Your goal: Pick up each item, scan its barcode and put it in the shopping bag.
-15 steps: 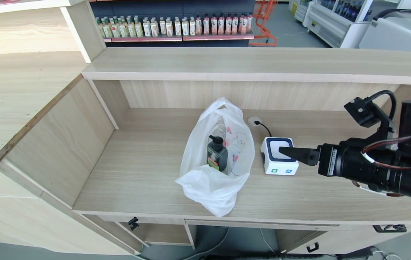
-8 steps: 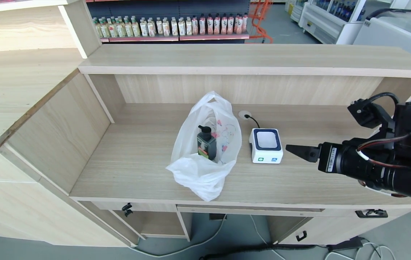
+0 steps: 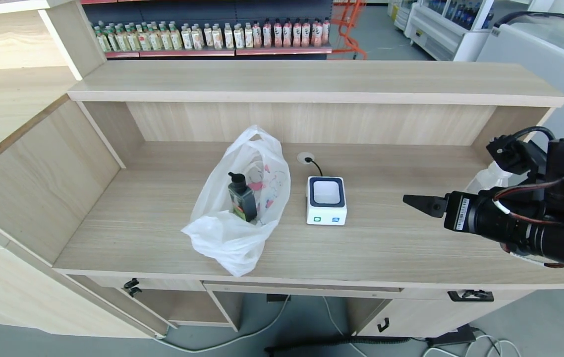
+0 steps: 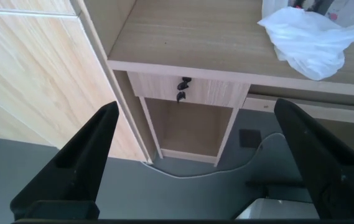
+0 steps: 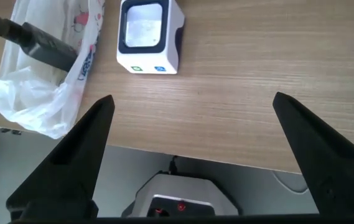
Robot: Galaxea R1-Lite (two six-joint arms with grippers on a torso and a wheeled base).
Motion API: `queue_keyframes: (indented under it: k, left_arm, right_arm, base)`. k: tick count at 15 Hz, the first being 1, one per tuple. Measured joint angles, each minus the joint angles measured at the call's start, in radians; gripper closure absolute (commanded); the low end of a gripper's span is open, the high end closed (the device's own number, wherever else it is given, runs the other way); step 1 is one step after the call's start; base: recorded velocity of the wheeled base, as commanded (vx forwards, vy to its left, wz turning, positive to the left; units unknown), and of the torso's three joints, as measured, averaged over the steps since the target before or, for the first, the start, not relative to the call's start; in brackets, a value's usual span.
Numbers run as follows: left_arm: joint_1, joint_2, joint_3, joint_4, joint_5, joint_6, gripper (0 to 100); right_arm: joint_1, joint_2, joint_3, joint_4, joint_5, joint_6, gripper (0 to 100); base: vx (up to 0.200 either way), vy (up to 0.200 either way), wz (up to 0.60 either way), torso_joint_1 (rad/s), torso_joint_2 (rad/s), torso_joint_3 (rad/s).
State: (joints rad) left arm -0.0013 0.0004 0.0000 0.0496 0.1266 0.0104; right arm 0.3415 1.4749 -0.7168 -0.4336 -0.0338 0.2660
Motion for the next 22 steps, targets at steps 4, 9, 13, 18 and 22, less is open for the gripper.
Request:
queue_keyframes:
  k: [4, 9, 13, 18, 22]
  left_arm:
    - [0.0, 0.0, 0.0, 0.0, 0.0, 0.0, 0]
    - [0.0, 0.0, 0.0, 0.0, 0.0, 0.0, 0]
    - [0.001, 0.0, 0.0, 0.0, 0.002, -0.002, 0]
    - [0.0, 0.0, 0.0, 0.0, 0.002, -0.003, 0]
    - [0.0, 0.0, 0.0, 0.0, 0.002, -0.003, 0]
  right_arm:
    - [-0.007, -0.018, 0.003, 0.0, -0.001, -0.029, 0]
    - [-0.037, -0.037, 0.02, 0.001, -0.003, -0.075, 0]
    - [-0.079, -0.037, 0.029, 0.002, -0.024, -0.087, 0]
    - [-0.132, 0.045, 0.061, -0.097, -0.137, -0.126, 0]
    - [-0.14, 0.163, 0.064, -0.277, -0.14, -0.127, 0]
  base:
    - [0.0, -0.2, 0.0, 0.007, 0.0, 0.001]
    - [0.0, -0.2, 0.0, 0.0, 0.0, 0.0]
    - [0.0, 0.0, 0.0, 0.0, 0.0, 0.0]
    - [0.0, 0.0, 0.0, 0.0, 0.0, 0.0]
    - [0.0, 0.0, 0.0, 0.0, 0.0, 0.0]
